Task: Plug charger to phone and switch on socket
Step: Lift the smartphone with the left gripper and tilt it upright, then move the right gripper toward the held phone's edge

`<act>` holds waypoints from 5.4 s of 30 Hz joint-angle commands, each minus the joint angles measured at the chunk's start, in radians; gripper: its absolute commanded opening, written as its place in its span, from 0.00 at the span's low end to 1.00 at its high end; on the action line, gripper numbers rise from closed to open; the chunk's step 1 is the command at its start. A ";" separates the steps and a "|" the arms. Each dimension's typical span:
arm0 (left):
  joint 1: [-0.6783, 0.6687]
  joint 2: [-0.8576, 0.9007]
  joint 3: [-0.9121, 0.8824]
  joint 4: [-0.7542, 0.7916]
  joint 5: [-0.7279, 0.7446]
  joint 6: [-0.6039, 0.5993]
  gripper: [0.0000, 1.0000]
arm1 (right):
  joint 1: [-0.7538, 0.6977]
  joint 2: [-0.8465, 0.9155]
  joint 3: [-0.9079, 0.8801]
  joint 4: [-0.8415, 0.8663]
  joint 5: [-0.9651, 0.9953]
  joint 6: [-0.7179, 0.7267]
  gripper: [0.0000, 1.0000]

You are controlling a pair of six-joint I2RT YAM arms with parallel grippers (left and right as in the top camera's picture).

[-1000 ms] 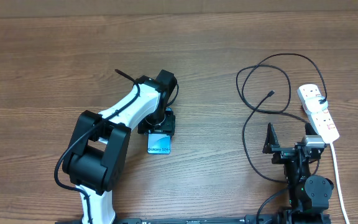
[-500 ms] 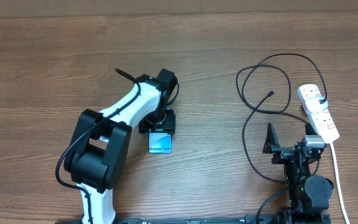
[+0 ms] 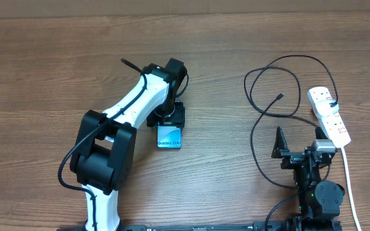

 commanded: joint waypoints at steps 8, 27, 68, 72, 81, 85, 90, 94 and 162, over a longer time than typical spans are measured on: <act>0.016 0.003 0.158 -0.113 0.011 -0.005 0.57 | -0.005 -0.012 -0.011 0.006 0.009 -0.005 1.00; 0.098 0.003 0.369 -0.288 0.173 -0.002 0.57 | -0.005 -0.012 -0.011 0.006 0.009 -0.005 1.00; 0.296 0.005 0.369 -0.456 0.612 0.216 0.60 | -0.005 -0.012 -0.011 0.006 0.009 -0.005 1.00; 0.296 0.005 0.369 -0.491 0.613 0.224 0.59 | -0.005 -0.012 -0.011 0.010 0.009 -0.005 1.00; 0.296 0.005 0.369 -0.511 0.693 0.245 0.59 | -0.005 -0.012 -0.011 0.035 -0.355 0.555 1.00; 0.296 0.005 0.369 -0.505 0.735 0.245 0.60 | -0.005 -0.012 -0.011 0.036 -0.698 0.999 1.00; 0.296 0.005 0.369 -0.482 0.771 0.241 0.59 | -0.005 -0.012 -0.011 0.033 -0.932 1.215 1.00; 0.296 0.005 0.369 -0.473 0.772 0.240 0.59 | -0.005 -0.012 -0.011 0.036 -0.883 1.191 1.00; 0.287 0.005 0.369 -0.361 0.791 0.057 0.59 | 0.962 1.551 0.689 0.718 0.436 0.831 0.68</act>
